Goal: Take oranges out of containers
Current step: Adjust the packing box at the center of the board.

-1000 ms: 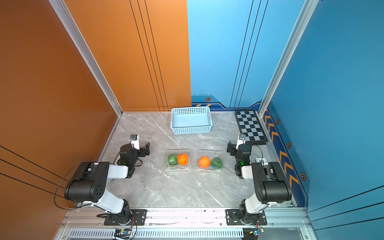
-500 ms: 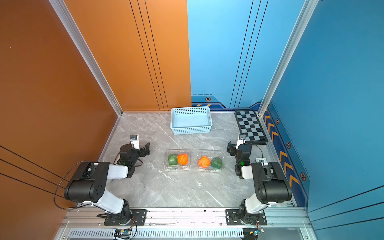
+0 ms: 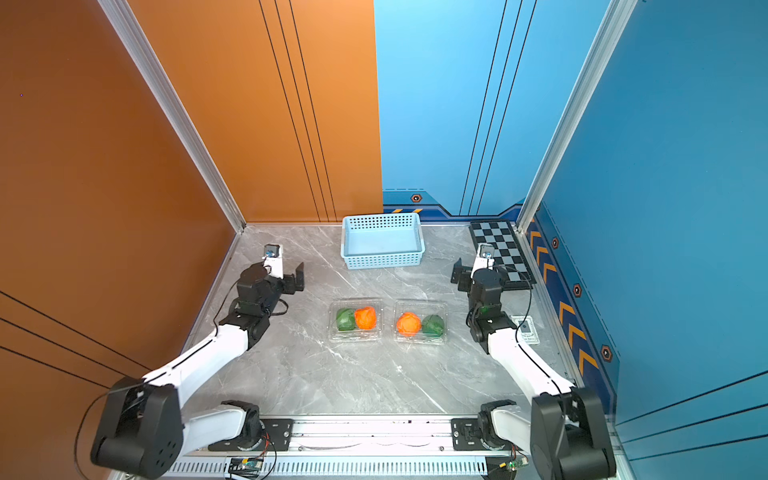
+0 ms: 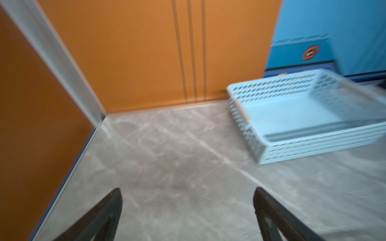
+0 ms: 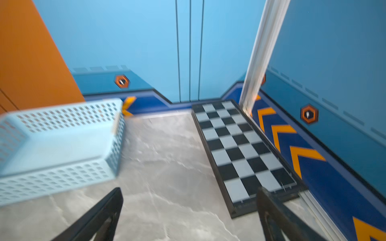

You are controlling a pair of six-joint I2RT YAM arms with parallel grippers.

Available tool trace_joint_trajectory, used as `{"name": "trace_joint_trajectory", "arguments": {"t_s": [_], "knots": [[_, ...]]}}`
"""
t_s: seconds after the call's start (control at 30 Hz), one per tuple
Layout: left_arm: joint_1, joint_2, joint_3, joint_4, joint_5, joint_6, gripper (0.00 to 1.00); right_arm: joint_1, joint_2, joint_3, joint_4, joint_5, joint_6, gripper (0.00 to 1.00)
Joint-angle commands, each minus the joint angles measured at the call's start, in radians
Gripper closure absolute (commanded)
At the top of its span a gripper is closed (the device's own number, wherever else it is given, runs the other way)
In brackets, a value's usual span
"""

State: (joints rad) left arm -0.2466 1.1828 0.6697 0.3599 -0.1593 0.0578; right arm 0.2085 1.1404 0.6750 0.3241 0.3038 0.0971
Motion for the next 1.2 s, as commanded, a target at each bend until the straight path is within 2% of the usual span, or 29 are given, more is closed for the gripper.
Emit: {"name": "trace_joint_trajectory", "arguments": {"t_s": [0.0, 0.13, 0.27, 0.37, 0.43, 0.5, 0.53, 0.57, 0.67, 0.7, 0.73, 0.97, 1.17], "knots": [[-0.103, 0.002, 0.086, -0.283, 0.116, 0.08, 0.02, 0.093, -0.01, 0.11, -0.441, 0.071, 0.051, 0.0], [-0.253, 0.113, 0.288, -0.412, 0.288, 0.151, 0.02, 0.225, -0.046, 0.152, -0.658, 0.101, 0.119, 0.0], [-0.336, 0.348, 0.551, -0.511, 0.529, 0.191, 0.02, 0.3, -0.133, 0.131, -0.8, 0.07, 0.254, 0.0], [-0.405, 0.552, 0.759, -0.647, 0.548, 0.255, 0.02, 0.343, -0.194, 0.126, -0.896, 0.022, 0.338, 0.0], [-0.444, 0.665, 0.85, -0.665, 0.524, 0.279, 0.01, 0.401, -0.224, 0.132, -0.962, 0.031, 0.388, 0.01], [-0.465, 0.753, 0.921, -0.665, 0.555, 0.278, 0.0, 0.462, -0.228, 0.13, -1.011, 0.042, 0.434, 0.06], [-0.474, 0.792, 0.954, -0.668, 0.585, 0.271, 0.01, 0.484, -0.222, 0.127, -1.034, 0.049, 0.462, 0.12], [-0.481, 0.826, 0.981, -0.67, 0.611, 0.263, 0.02, 0.534, -0.214, 0.119, -1.046, 0.051, 0.486, 0.23], [-0.5, 0.896, 1.032, -0.669, 0.673, 0.239, 0.04, 0.617, -0.19, 0.076, -1.054, 0.049, 0.574, 0.66], [-0.505, 0.909, 1.039, -0.67, 0.677, 0.236, 0.04, 0.645, -0.186, 0.06, -1.056, 0.056, 0.612, 0.85], [-0.509, 0.921, 1.04, -0.669, 0.676, 0.235, 0.04, 0.67, -0.19, 0.041, -1.052, 0.06, 0.645, 1.0], [-0.51, 0.975, 1.045, -0.668, 0.694, 0.23, 0.04, 0.753, -0.208, -0.088, -0.955, 0.044, 0.84, 1.0], [-0.508, 0.976, 0.996, -0.655, 0.722, 0.209, 0.05, 0.703, -0.166, -0.173, -0.821, 0.074, 0.9, 1.0]]}}
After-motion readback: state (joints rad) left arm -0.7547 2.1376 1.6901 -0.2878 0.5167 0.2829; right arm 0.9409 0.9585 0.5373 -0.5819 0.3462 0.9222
